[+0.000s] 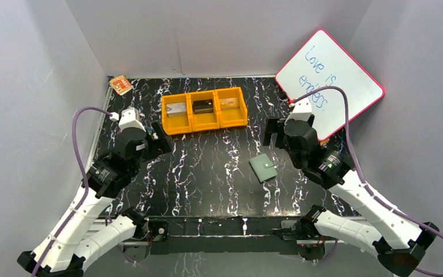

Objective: Put the credit cards into the card holder
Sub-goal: Move the card holder to the center of the board.

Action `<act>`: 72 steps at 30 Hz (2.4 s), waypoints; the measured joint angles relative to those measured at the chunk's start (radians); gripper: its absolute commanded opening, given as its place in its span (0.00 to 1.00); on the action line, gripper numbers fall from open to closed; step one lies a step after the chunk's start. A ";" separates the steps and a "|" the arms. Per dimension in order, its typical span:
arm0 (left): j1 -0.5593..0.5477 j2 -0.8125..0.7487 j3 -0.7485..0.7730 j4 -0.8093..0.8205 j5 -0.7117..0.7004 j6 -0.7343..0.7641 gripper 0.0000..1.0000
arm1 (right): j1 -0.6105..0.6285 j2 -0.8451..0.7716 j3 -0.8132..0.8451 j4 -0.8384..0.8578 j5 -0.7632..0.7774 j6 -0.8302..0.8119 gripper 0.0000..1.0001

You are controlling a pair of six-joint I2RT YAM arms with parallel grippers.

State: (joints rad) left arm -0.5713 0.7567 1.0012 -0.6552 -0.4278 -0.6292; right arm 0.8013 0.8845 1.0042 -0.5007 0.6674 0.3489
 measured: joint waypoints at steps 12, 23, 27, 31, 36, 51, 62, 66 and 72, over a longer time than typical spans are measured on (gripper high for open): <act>0.000 -0.049 -0.047 0.033 0.067 0.020 0.95 | 0.000 -0.008 -0.033 0.037 0.005 0.022 0.96; 0.000 -0.084 -0.190 0.073 0.090 0.020 0.95 | -0.099 0.088 -0.106 0.018 -0.294 0.051 0.98; 0.000 -0.132 -0.240 0.090 0.115 0.024 0.95 | -0.244 0.117 -0.185 0.009 -0.447 0.090 0.99; 0.000 -0.157 -0.258 0.101 0.133 0.031 0.95 | -0.357 0.126 -0.266 0.011 -0.525 0.125 0.97; 0.000 -0.162 -0.258 0.112 0.144 0.037 0.94 | -0.394 0.104 -0.359 0.037 -0.550 0.165 0.87; 0.000 -0.158 -0.261 0.127 0.155 0.042 0.94 | -0.409 0.224 -0.433 0.220 -0.649 0.209 0.72; 0.000 -0.167 -0.273 0.132 0.166 0.043 0.94 | -0.409 0.313 -0.481 0.275 -0.685 0.202 0.66; 0.000 -0.167 -0.273 0.132 0.172 0.044 0.94 | -0.409 0.311 -0.496 0.301 -0.705 0.197 0.62; 0.000 -0.164 -0.273 0.133 0.183 0.046 0.94 | -0.404 0.284 -0.535 0.344 -0.731 0.198 0.54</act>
State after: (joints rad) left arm -0.5713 0.5930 0.7280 -0.5224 -0.2451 -0.5831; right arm 0.3973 1.1687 0.4690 -0.1566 -0.0635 0.5465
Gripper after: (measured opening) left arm 0.943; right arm 0.575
